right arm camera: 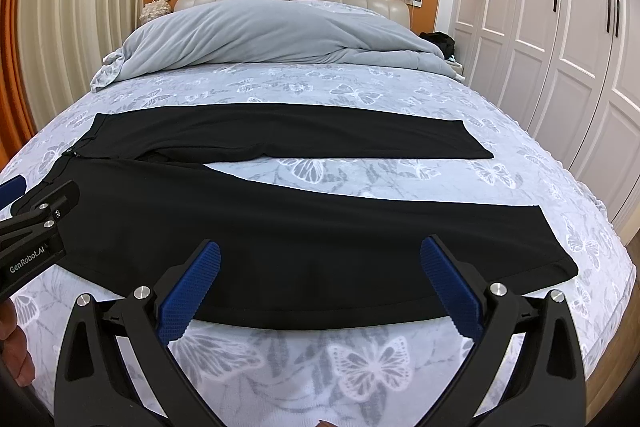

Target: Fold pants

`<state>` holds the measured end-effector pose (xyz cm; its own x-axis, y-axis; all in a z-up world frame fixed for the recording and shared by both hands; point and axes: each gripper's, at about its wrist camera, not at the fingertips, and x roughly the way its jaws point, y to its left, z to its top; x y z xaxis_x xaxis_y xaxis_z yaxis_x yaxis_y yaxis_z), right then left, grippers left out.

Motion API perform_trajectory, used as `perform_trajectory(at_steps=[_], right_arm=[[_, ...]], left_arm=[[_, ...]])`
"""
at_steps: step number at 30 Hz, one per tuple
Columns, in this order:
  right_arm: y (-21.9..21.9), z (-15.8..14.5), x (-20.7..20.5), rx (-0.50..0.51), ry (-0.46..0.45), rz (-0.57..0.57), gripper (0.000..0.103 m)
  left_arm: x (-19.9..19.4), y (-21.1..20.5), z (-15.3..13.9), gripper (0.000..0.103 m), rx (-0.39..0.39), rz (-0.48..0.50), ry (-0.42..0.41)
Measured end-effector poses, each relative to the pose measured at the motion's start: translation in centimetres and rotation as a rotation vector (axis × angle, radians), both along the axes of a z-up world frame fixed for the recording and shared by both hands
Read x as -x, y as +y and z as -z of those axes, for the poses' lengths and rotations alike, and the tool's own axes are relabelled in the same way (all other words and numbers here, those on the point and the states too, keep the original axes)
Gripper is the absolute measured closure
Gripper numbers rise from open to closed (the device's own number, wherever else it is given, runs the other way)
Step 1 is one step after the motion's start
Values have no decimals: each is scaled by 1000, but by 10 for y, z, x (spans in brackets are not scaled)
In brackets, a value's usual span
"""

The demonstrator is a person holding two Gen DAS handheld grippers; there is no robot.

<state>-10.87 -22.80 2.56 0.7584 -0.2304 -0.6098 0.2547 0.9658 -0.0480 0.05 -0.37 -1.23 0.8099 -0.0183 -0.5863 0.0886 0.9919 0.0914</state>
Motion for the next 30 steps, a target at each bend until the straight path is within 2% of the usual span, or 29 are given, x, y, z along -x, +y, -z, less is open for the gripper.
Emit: perform_trajectory(at_steps=[14, 16, 19, 21, 23, 25, 27, 30], right_arm=[[-2, 2, -1, -6, 12, -4, 5], [-10, 3, -4, -22, 20, -5, 5], [-28, 0, -13, -74, 50, -10, 5], [-50, -6, -24, -121, 78, -11, 5], [-83, -13, -42, -155, 108, -7, 5], [-114, -17, -57, -203, 124, 10, 5], [-162, -15, -84, -253, 154, 36, 5], [-218, -6, -125, -250, 197, 90, 5]], left_arm=[[0, 7, 2, 18, 9, -5, 15], [-5, 12, 2, 18, 30, 8, 45], [-20, 26, -3, 17, 108, 30, 106], [-36, 36, -9, 17, 155, 40, 148], [-57, 51, -16, 17, 170, 42, 169], [-81, 63, -23, 16, 153, 36, 174], [-112, 78, -27, 16, 140, 26, 187], [-171, 100, -27, 16, 95, -32, 207]])
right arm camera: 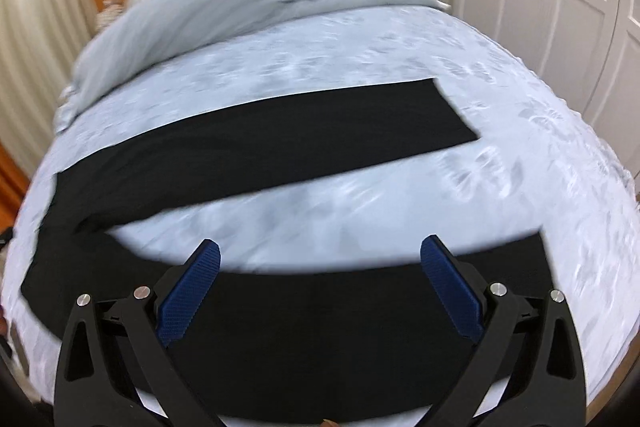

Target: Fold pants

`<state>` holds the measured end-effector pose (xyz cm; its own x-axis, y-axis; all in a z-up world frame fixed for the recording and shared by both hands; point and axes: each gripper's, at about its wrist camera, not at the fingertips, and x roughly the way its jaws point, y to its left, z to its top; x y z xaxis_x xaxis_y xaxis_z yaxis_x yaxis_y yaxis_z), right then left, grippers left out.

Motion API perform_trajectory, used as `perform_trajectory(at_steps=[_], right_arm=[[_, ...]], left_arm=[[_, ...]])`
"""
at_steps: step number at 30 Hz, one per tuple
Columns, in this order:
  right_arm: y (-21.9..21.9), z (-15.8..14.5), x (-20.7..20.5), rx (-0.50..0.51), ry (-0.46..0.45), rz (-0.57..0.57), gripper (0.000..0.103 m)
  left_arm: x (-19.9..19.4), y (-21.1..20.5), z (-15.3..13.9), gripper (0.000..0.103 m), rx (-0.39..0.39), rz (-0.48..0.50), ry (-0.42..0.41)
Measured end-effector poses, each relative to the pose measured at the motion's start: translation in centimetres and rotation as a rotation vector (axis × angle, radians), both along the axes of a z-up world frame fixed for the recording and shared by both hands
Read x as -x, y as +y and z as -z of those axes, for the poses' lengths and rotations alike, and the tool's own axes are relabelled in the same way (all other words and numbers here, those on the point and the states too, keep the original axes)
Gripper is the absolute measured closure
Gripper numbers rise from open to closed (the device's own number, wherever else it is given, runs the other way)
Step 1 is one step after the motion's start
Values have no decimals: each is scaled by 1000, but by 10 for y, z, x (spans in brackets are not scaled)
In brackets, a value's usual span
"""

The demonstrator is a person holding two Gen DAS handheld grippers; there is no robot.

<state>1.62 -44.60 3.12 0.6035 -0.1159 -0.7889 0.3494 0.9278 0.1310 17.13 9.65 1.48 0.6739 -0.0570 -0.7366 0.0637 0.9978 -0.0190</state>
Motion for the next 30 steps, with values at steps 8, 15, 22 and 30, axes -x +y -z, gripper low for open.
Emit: perform_trajectory(at_steps=[8, 15, 22, 30], right_arm=[[-111, 48, -121, -290, 43, 163, 5], [-132, 88, -222, -407, 162, 252, 5], [-162, 76, -233, -98, 133, 356, 5], [-219, 98, -197, -102, 95, 302, 5]], left_arm=[[-182, 58, 38, 16, 153, -154, 207], [-285, 59, 101, 16, 198, -324, 410], [-290, 68, 105, 16, 162, -354, 337], [-277, 146, 105, 16, 118, -374, 241]])
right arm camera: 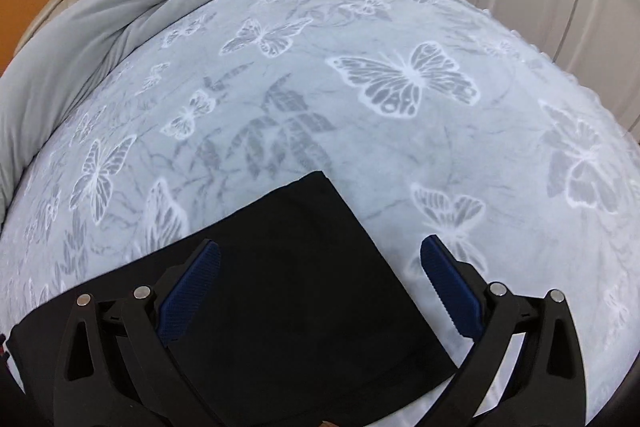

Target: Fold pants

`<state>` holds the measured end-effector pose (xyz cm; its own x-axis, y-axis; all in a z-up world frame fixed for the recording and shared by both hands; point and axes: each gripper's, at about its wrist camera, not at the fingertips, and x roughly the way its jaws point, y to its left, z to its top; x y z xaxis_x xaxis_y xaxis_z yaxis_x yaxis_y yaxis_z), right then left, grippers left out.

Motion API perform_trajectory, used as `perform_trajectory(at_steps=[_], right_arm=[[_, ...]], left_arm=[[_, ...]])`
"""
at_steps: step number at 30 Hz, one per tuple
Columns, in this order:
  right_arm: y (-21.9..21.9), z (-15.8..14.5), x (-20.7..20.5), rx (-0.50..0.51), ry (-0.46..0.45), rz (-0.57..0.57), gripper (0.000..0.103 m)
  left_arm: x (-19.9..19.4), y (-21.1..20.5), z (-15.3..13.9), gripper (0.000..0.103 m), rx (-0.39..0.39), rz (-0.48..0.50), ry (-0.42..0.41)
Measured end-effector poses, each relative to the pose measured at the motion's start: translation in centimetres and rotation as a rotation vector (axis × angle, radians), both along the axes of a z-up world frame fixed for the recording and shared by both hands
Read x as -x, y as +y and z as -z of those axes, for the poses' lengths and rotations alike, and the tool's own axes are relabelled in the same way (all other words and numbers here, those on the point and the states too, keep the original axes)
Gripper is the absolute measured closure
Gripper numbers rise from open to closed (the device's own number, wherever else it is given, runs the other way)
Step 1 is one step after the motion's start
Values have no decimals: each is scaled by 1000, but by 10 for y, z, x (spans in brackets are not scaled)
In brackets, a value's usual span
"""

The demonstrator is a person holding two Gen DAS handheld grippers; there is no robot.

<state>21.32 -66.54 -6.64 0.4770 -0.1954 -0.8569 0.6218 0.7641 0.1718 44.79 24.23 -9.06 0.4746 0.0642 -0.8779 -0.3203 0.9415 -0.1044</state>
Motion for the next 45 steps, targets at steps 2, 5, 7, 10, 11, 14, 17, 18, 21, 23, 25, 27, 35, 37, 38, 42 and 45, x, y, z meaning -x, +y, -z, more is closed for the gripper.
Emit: perform_trajectory(at_steps=[2, 5, 7, 10, 11, 14, 17, 18, 21, 23, 25, 27, 35, 37, 38, 42, 45], right_arm=[[0, 9, -7, -17, -21, -20, 5], [11, 23, -19, 27, 2, -54, 12], [24, 26, -25, 90, 6, -94, 30], [24, 20, -20, 39, -64, -110, 102], [22, 17, -17, 11, -78, -111, 101], [29, -4, 1, 31, -125, -125, 101], [38, -33, 31, 23, -188, -147, 101], [40, -44, 42, 22, -210, -155, 101], [49, -81, 88, 30, -276, -194, 101], [54, -99, 118, 32, -303, -219, 101], [60, -114, 154, 43, -320, -252, 101], [62, -119, 187, 48, -316, -269, 101], [67, -61, 307, -43, -180, -264, 88], [69, -41, 332, -83, -122, -206, 78], [68, -39, 343, -98, -128, -180, 65], [75, -58, 385, -148, -275, -68, 31], [89, -75, 393, -215, -358, -51, 30]], left_arm=[[-2, 18, 15, 16, 57, -45, 22], [-3, 20, 20, 17, 65, -70, -31], [-9, 10, 21, 30, 17, -48, -21], [-12, 5, 17, 63, -11, -8, -31], [-8, 5, 14, 69, 0, -7, -43], [8, 2, -5, 73, 41, 8, -90], [39, -3, -40, 73, 71, 47, -158], [50, -3, -51, 73, 83, 59, -174], [101, -1, -92, 73, 96, 116, -218], [137, 3, -109, 73, 103, 137, -234], [179, 10, -121, 73, 110, 156, -238], [221, 18, -122, 73, 114, 170, -221], [315, 54, -60, 58, 206, 113, -82], [334, 64, -47, 41, 249, 25, -72], [343, 68, -45, 38, 285, -17, -90], [369, 67, -48, 24, 428, -124, -149], [370, 56, -42, 19, 533, -177, -145]])
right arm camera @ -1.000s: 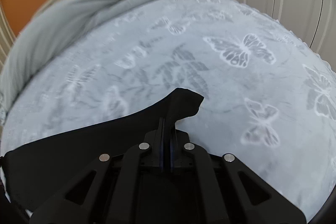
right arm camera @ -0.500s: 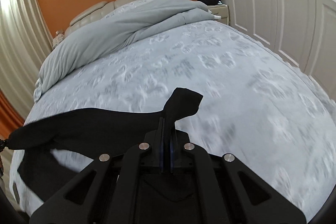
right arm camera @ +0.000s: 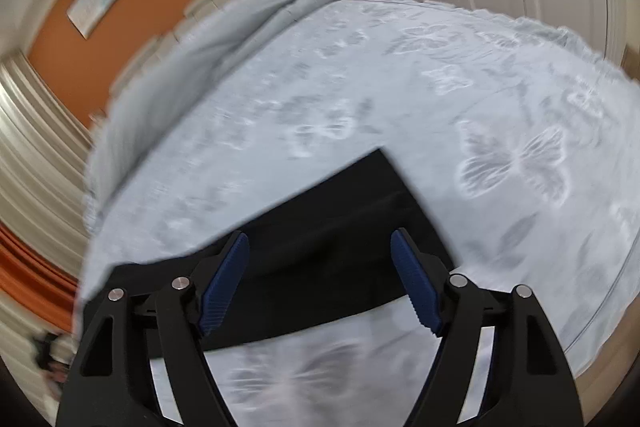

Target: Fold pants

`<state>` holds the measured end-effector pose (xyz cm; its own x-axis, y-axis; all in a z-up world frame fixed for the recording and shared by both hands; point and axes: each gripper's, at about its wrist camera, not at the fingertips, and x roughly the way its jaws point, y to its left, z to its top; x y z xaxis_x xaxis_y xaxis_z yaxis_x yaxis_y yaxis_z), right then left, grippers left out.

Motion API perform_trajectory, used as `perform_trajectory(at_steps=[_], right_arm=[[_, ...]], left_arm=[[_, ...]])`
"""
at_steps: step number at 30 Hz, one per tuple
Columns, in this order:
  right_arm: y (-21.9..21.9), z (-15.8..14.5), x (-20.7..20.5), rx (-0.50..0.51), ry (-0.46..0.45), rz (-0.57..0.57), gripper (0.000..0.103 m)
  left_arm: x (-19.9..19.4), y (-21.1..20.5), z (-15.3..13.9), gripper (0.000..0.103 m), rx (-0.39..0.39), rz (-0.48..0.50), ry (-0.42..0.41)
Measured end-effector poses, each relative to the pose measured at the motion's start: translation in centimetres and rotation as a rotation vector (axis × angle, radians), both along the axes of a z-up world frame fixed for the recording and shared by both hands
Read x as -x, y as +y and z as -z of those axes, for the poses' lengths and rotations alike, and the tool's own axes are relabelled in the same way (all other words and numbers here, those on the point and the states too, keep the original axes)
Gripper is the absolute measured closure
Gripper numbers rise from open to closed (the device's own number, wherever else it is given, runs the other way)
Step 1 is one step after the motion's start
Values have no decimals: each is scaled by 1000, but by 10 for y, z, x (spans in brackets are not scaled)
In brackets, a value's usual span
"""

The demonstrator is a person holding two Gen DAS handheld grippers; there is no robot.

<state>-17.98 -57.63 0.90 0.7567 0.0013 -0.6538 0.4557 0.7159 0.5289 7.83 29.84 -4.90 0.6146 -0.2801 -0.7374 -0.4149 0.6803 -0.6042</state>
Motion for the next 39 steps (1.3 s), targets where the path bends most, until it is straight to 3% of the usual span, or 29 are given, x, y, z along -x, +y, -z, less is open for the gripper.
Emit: perform_trajectory(at_steps=[4, 5, 9, 11, 14, 16, 21, 22, 23, 24, 25, 27, 30, 31, 33, 37, 39], right_arm=[[23, 4, -18, -171, -63, -25, 29], [31, 9, -29, -189, -65, -39, 29], [48, 35, -67, -168, 22, -30, 29], [46, 44, -84, -239, 10, -15, 29], [56, 42, -107, -226, -1, -50, 29], [66, 48, -129, -186, 60, -82, 30], [82, 84, -173, -212, 192, -78, 32], [86, 89, -181, -177, 207, -72, 38], [89, 91, -187, -140, 211, -63, 65], [88, 94, -191, -122, 219, -57, 101], [87, 95, -194, -125, 217, -42, 101], [82, 73, -183, -147, 97, -21, 101], [98, -19, -145, -25, -197, -88, 101], [104, -32, -134, 14, -228, -110, 101], [114, -33, -109, 118, -153, -131, 101], [94, 63, -101, -60, 306, -150, 100], [84, 72, -92, -37, 380, -109, 96]], left_arm=[[-10, -20, 31, 25, 114, -33, 28], [-14, -28, 39, 36, 116, -22, 28], [-29, -39, 42, 58, 56, 22, 62], [-34, -36, 40, 76, 42, 32, 57], [-40, -29, 50, 94, 66, 28, 83], [-43, -23, 57, 95, 93, 40, 89], [-45, -19, 58, 95, 99, 60, 88], [-46, -19, 58, 95, 97, 61, 87], [-48, -20, 57, 95, 88, 65, 87], [-48, -20, 57, 95, 84, 67, 87], [-49, -20, 57, 95, 82, 68, 87], [-49, -19, 57, 95, 91, 73, 87], [-48, -11, 61, 95, 118, 80, 87], [-48, -10, 61, 95, 122, 86, 87], [-48, -7, 62, 95, 123, 102, 86], [-45, -3, 63, 95, 132, 102, 90], [-42, -2, 64, 94, 134, 98, 88]])
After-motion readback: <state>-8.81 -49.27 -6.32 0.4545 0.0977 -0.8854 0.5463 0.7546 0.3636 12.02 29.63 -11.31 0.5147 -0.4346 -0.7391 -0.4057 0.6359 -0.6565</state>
